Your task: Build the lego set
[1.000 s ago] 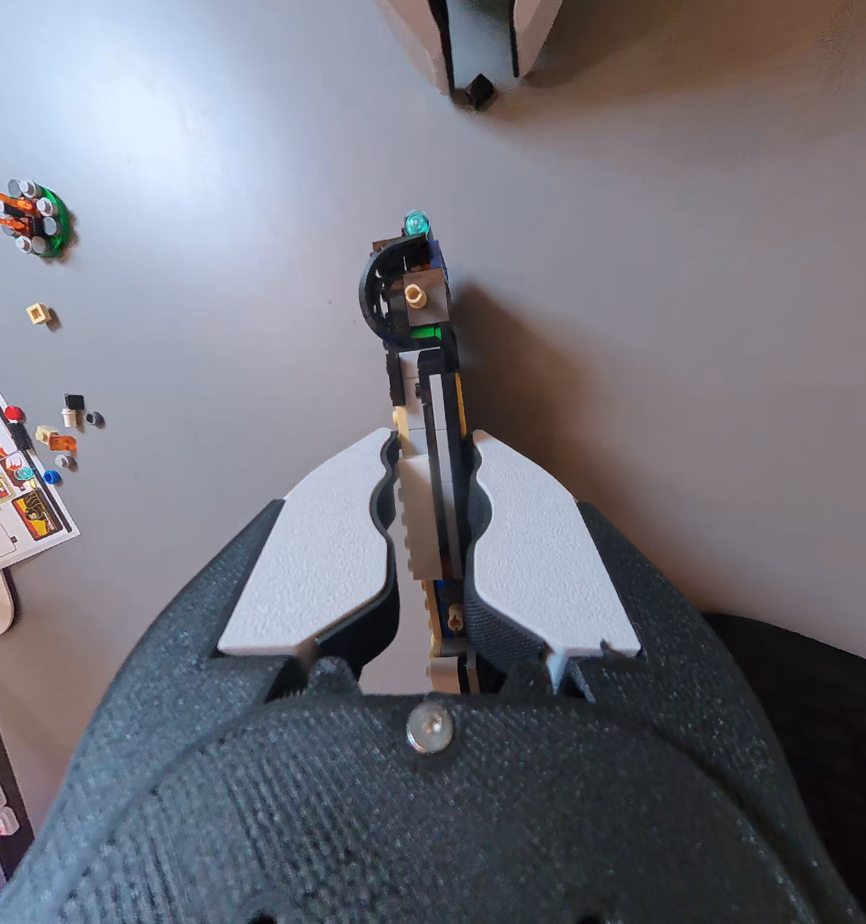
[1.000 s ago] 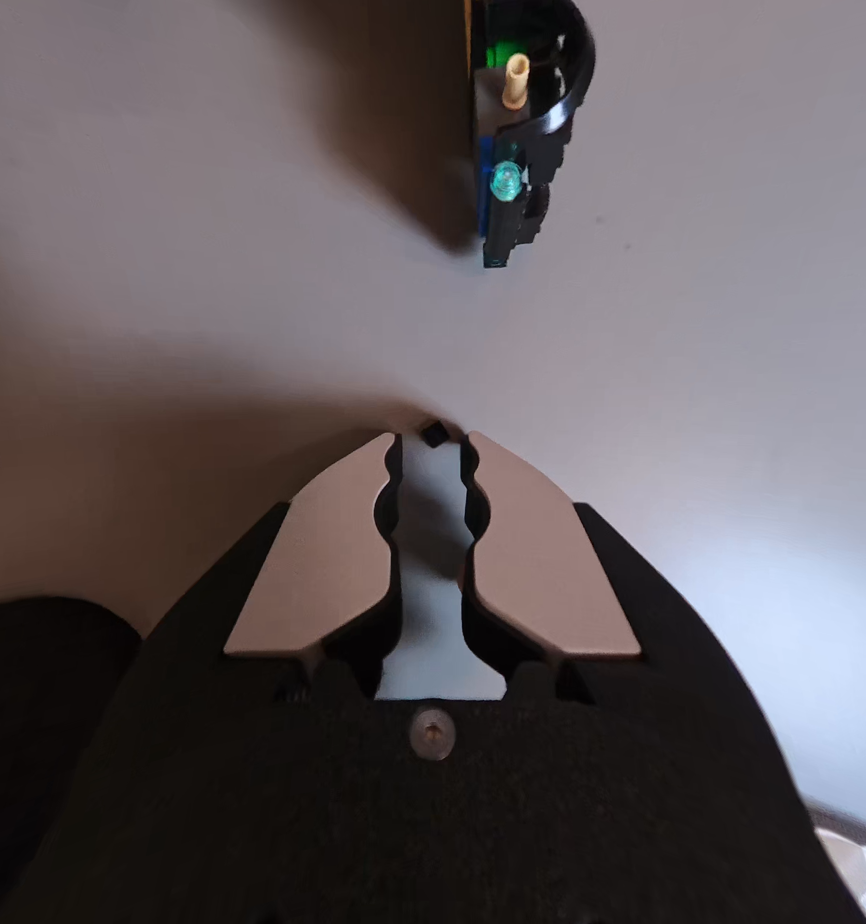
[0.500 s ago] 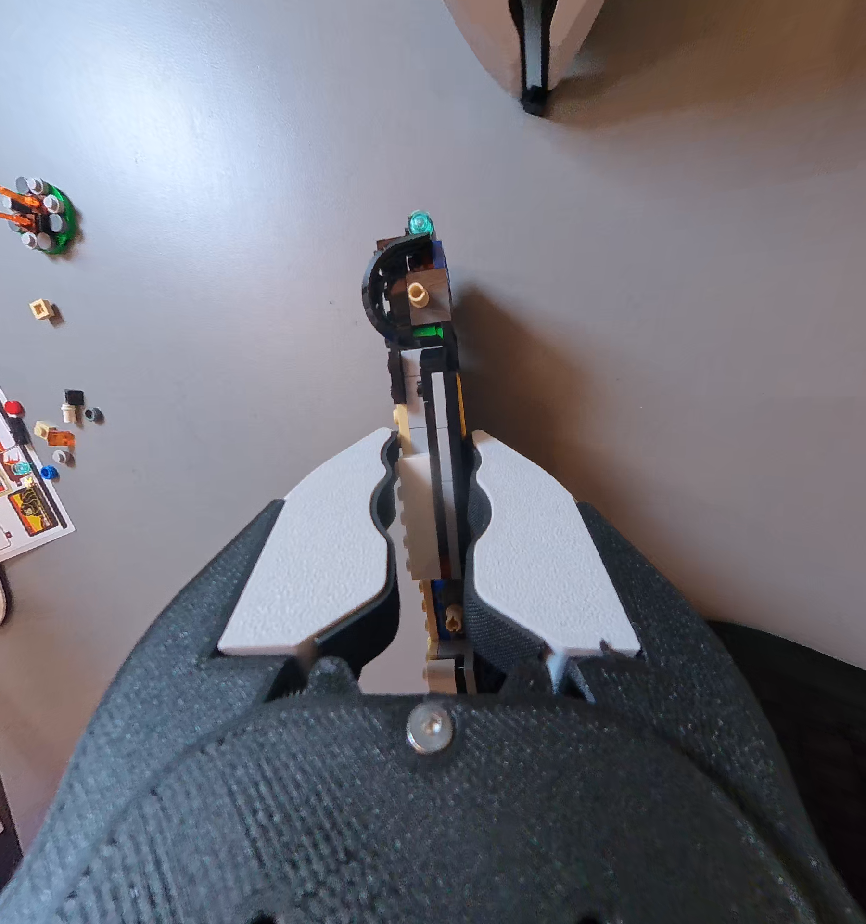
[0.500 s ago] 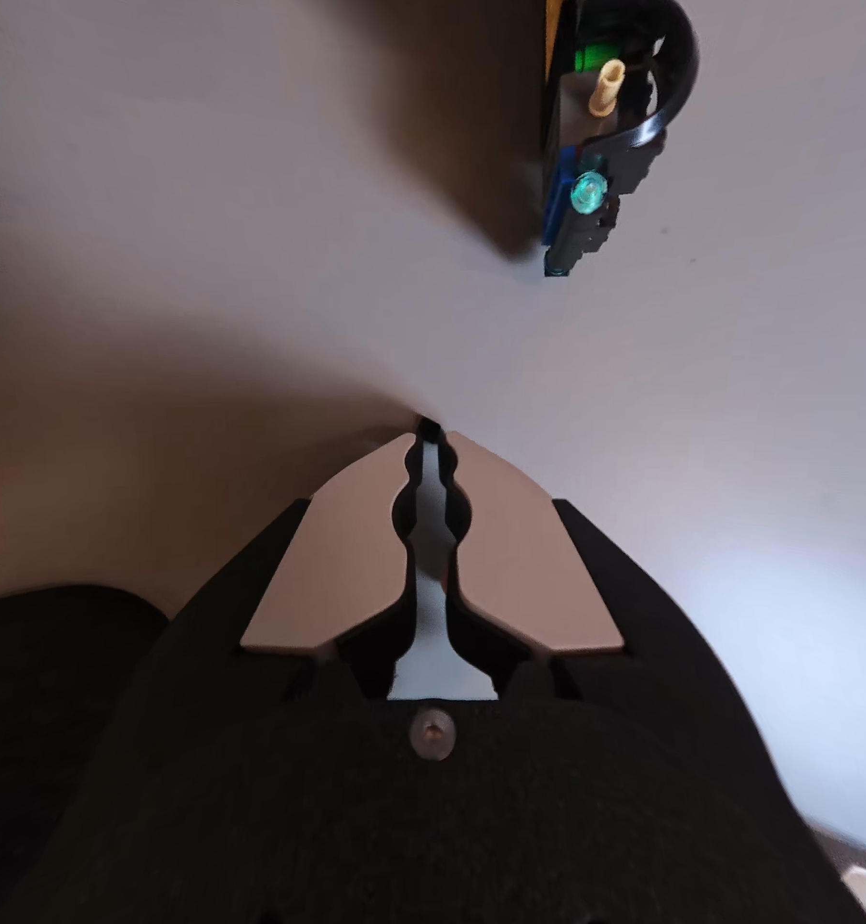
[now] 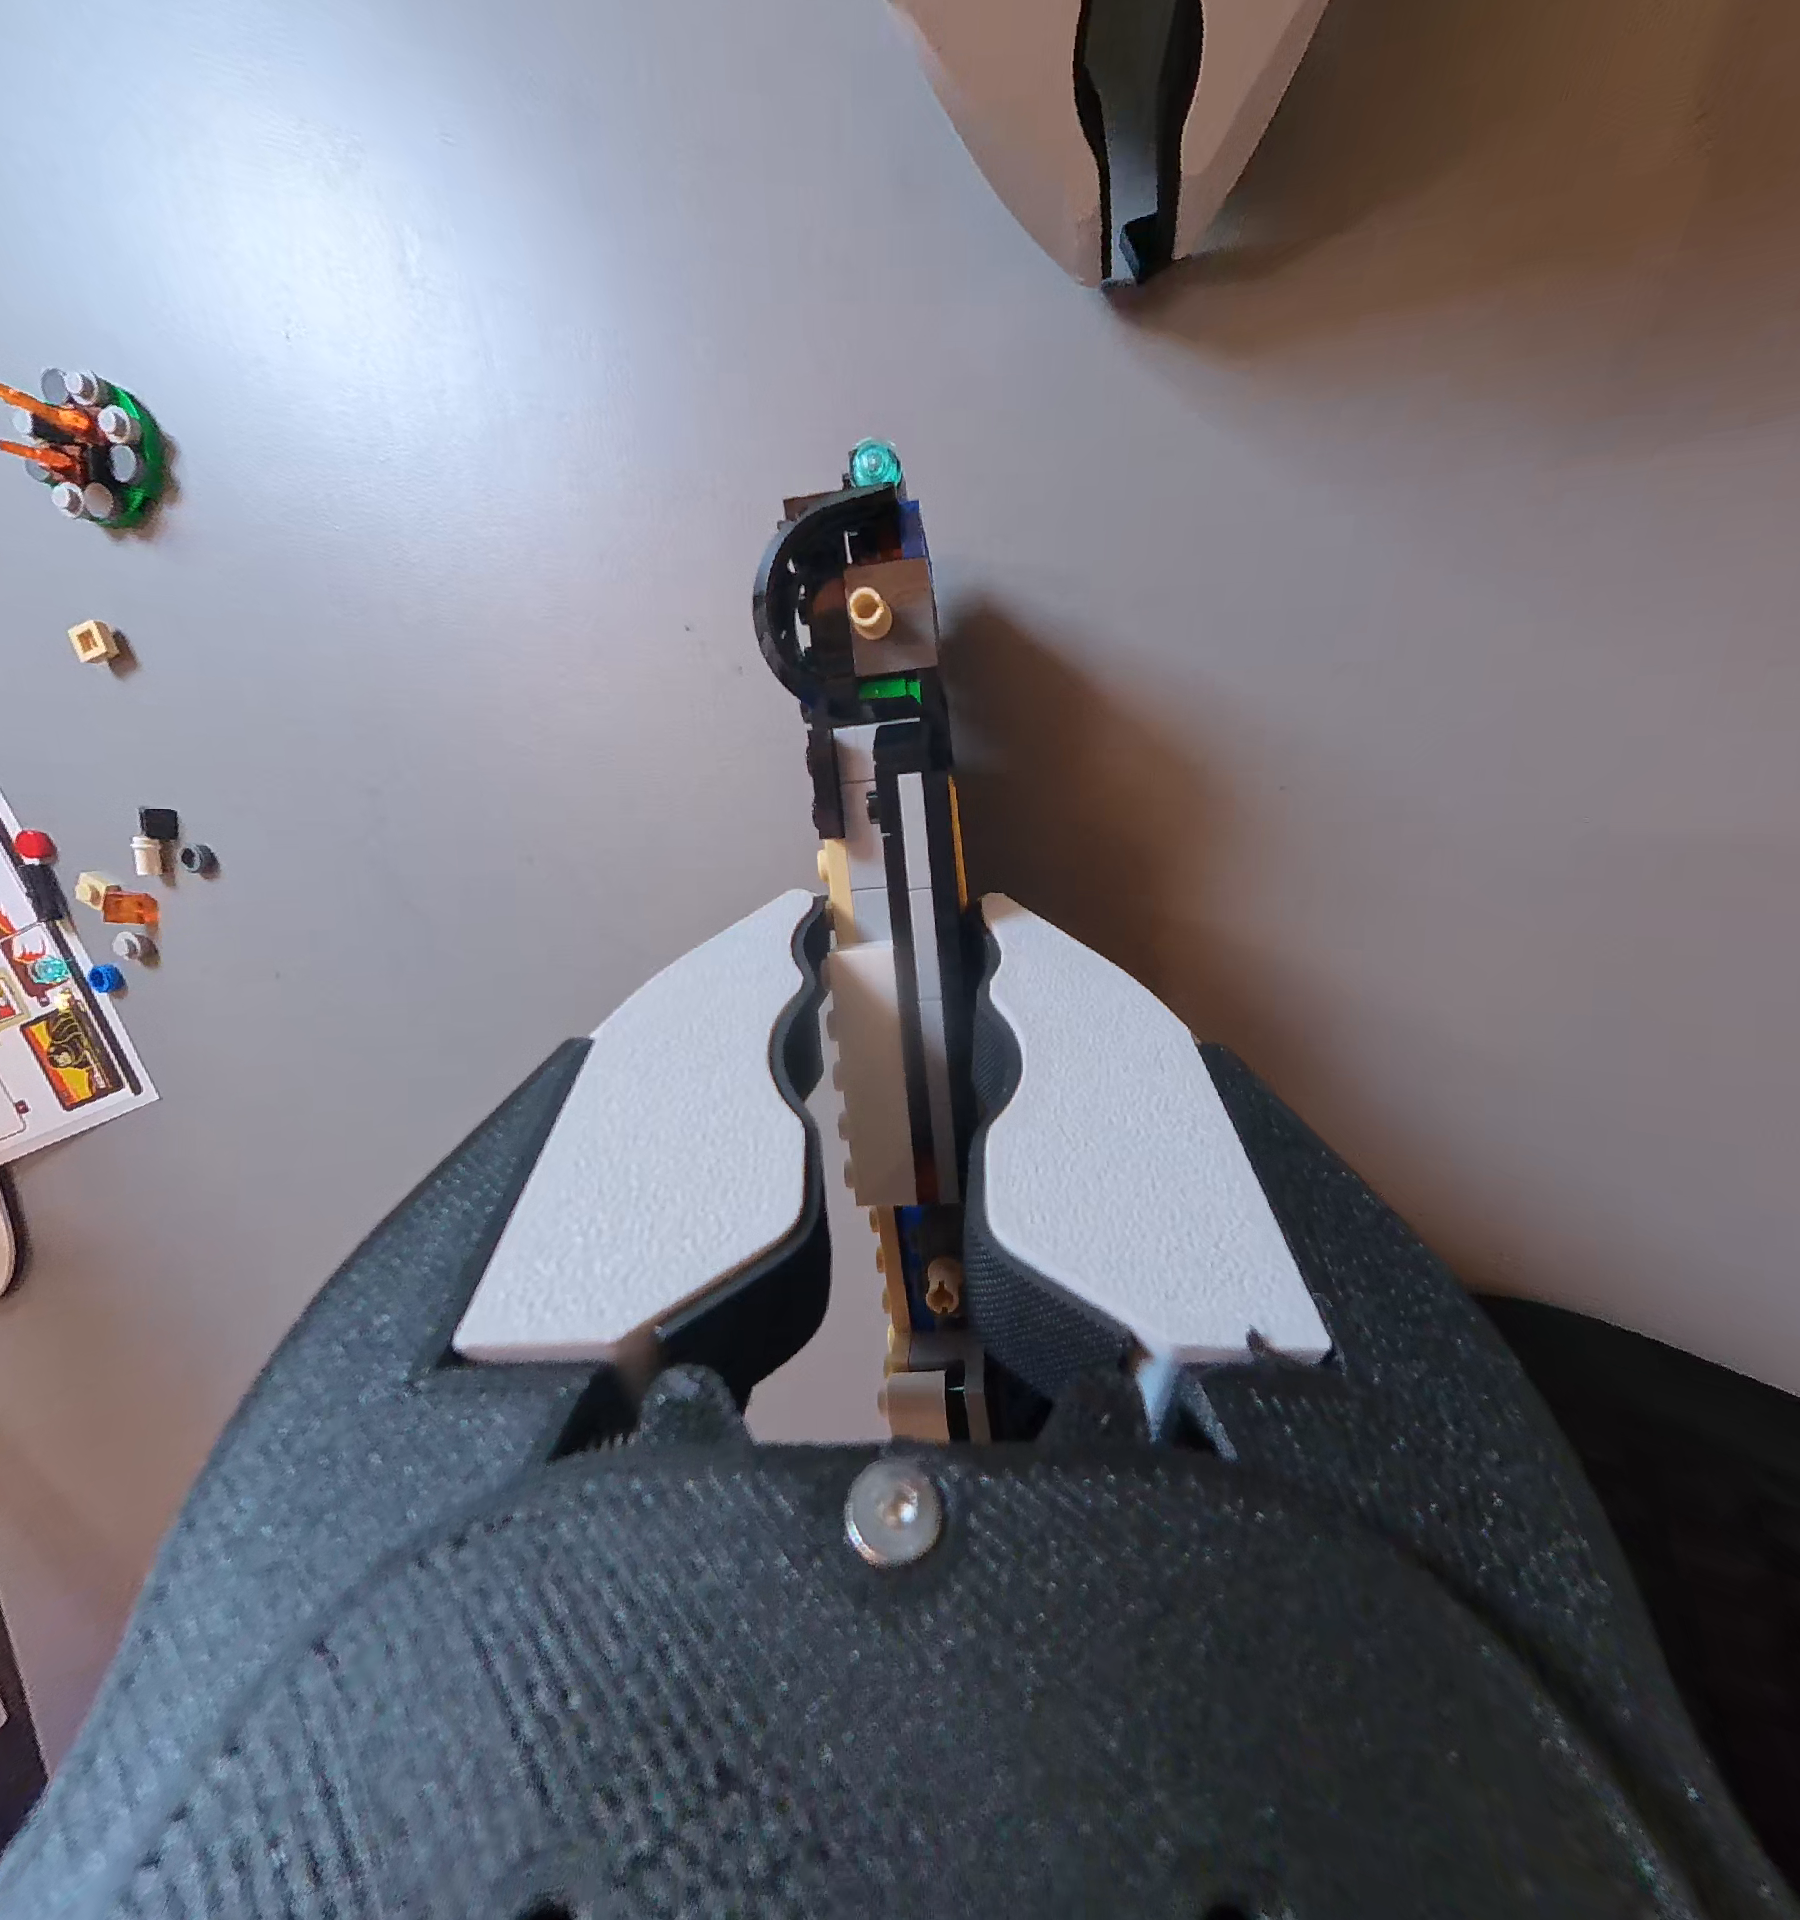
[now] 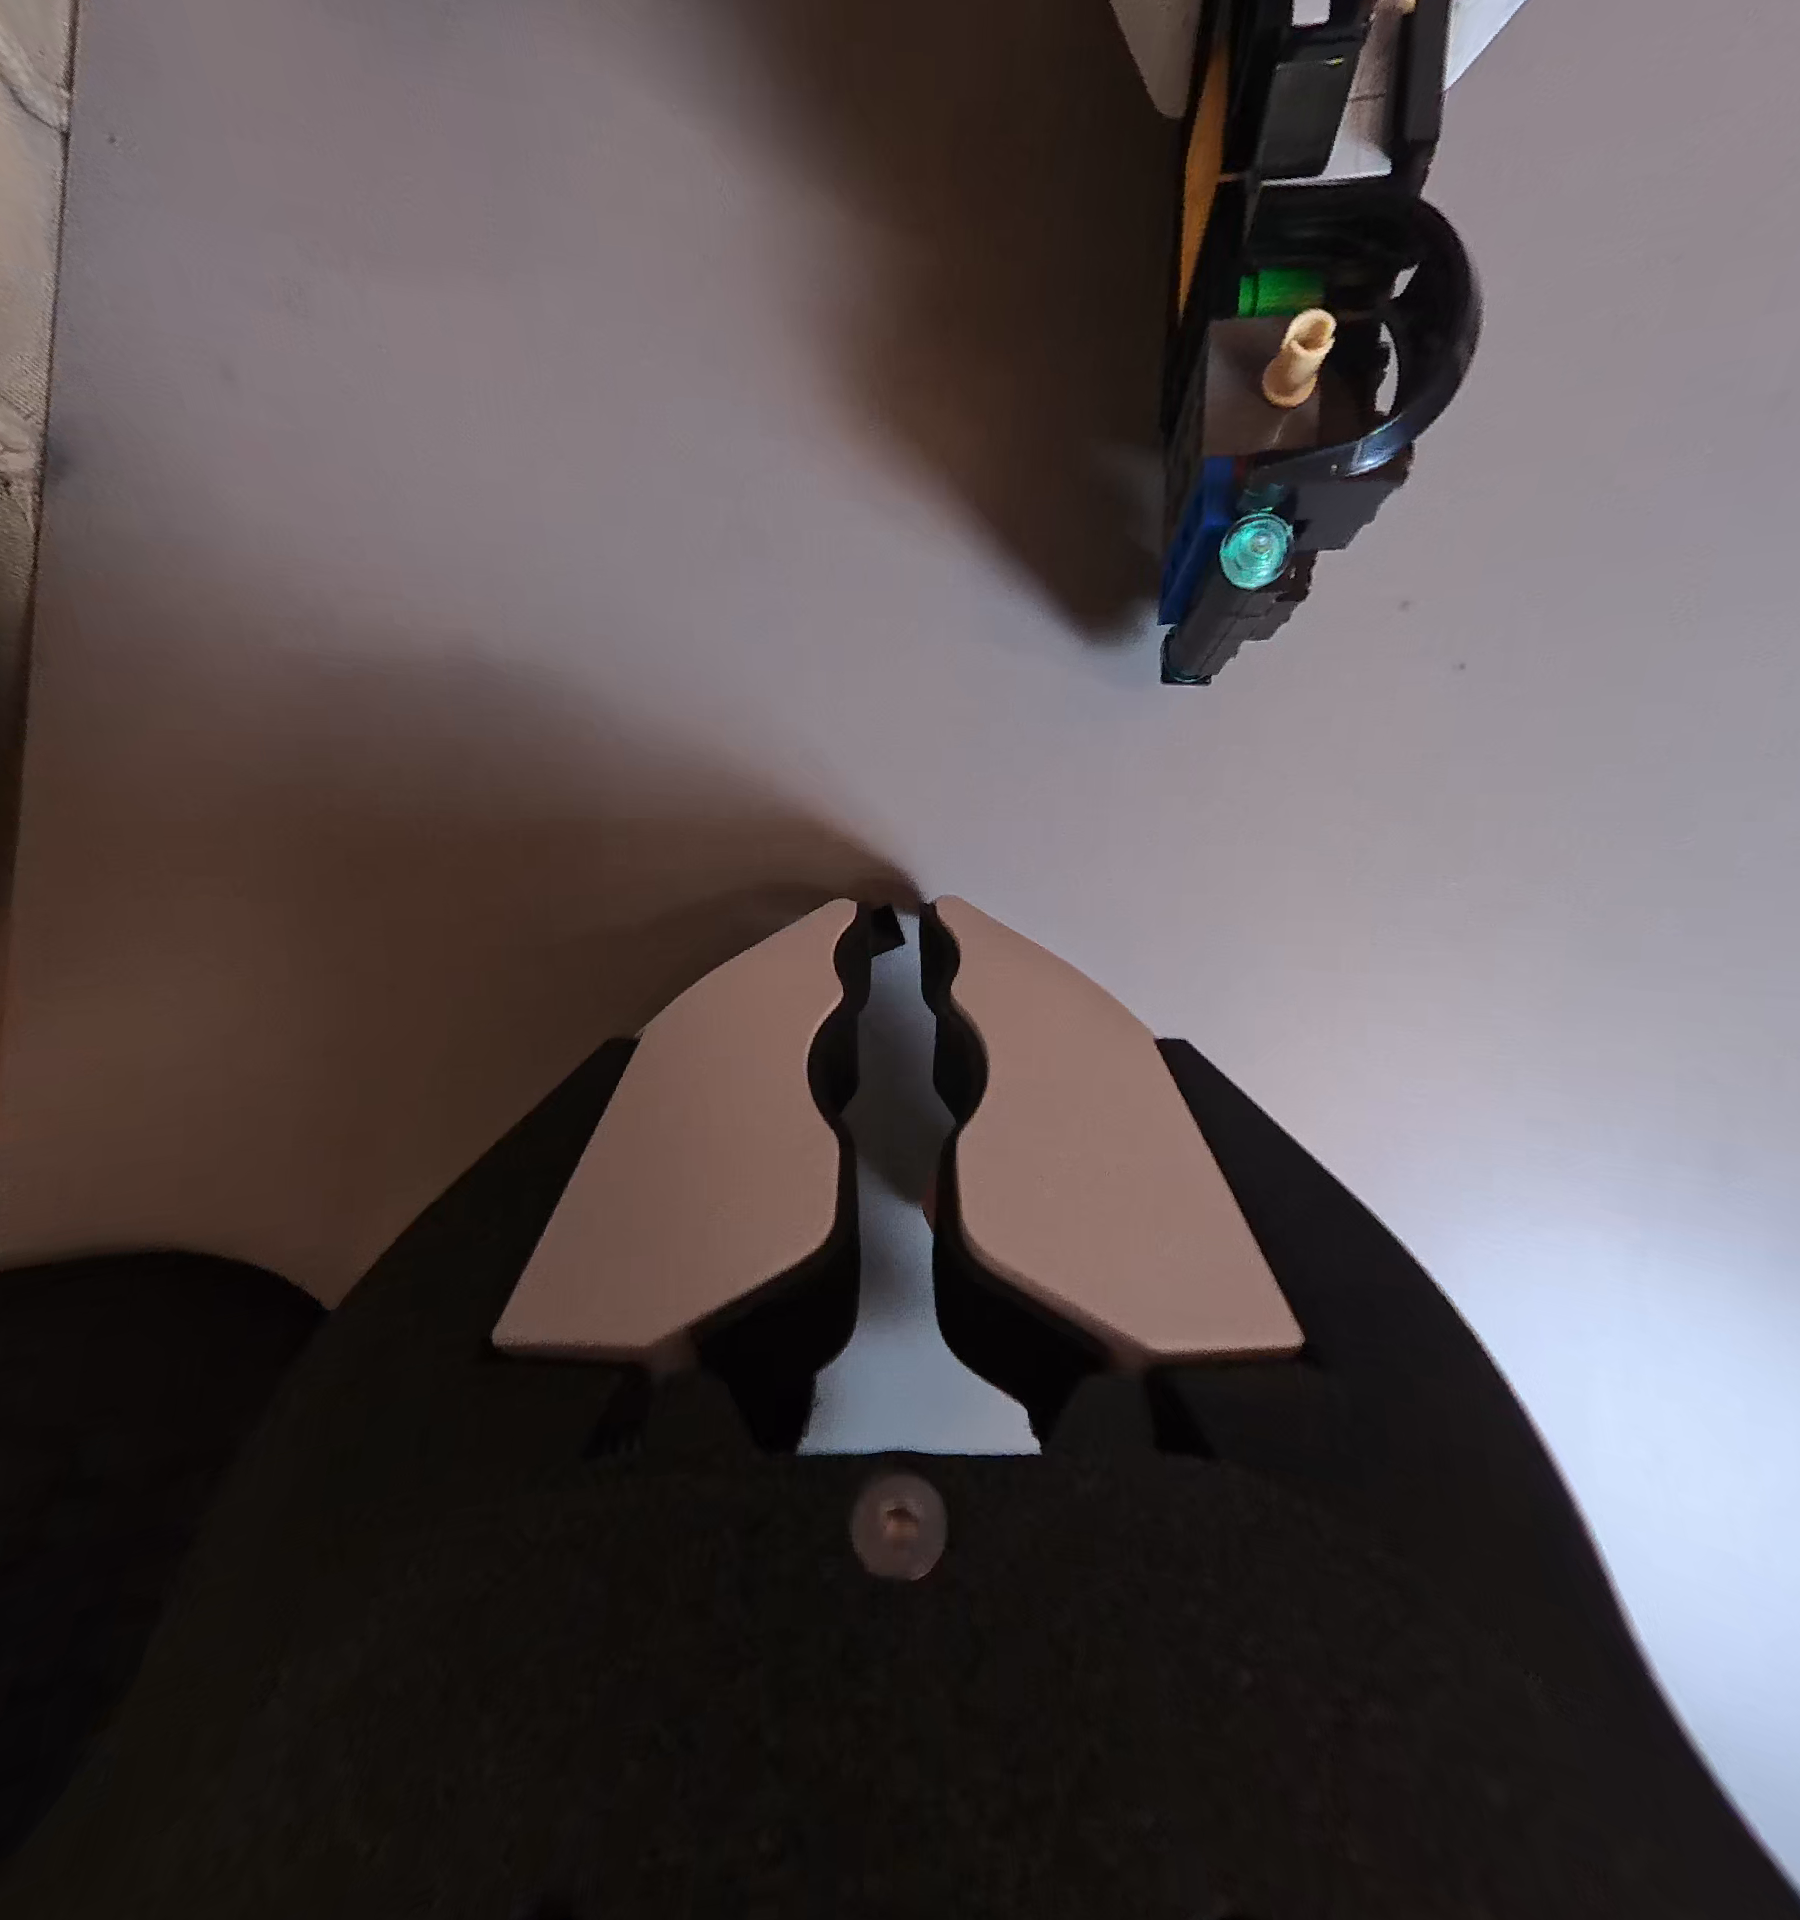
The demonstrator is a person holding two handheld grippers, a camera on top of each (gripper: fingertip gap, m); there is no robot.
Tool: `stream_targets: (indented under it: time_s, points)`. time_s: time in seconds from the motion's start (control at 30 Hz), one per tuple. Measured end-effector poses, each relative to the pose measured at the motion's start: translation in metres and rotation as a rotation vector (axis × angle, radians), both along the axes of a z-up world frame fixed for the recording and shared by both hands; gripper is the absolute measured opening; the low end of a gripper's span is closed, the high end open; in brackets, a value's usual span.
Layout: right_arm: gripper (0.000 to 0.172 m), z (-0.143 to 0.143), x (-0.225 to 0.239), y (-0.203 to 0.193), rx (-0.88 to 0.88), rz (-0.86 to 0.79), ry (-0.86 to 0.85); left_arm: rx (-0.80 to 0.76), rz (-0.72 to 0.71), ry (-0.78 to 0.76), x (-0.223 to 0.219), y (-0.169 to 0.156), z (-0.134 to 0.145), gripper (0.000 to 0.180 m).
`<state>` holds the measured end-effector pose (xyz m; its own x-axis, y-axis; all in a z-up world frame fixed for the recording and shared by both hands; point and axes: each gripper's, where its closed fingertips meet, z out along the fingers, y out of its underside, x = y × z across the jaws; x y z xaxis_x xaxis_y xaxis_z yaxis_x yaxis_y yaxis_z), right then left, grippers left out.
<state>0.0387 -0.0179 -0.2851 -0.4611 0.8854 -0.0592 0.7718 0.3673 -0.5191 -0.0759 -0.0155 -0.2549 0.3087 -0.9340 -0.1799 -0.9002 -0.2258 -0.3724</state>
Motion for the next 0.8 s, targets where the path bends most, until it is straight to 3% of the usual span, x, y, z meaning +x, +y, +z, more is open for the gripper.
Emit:
stream_targets:
  time_s: [0.8]
  points:
    - [0.017, 0.0054, 0.002, 0.0062, -0.024, -0.065, 0.035, 0.014, 0.0, 0.001, 0.0001, 0.0003, -0.0007, 0.025]
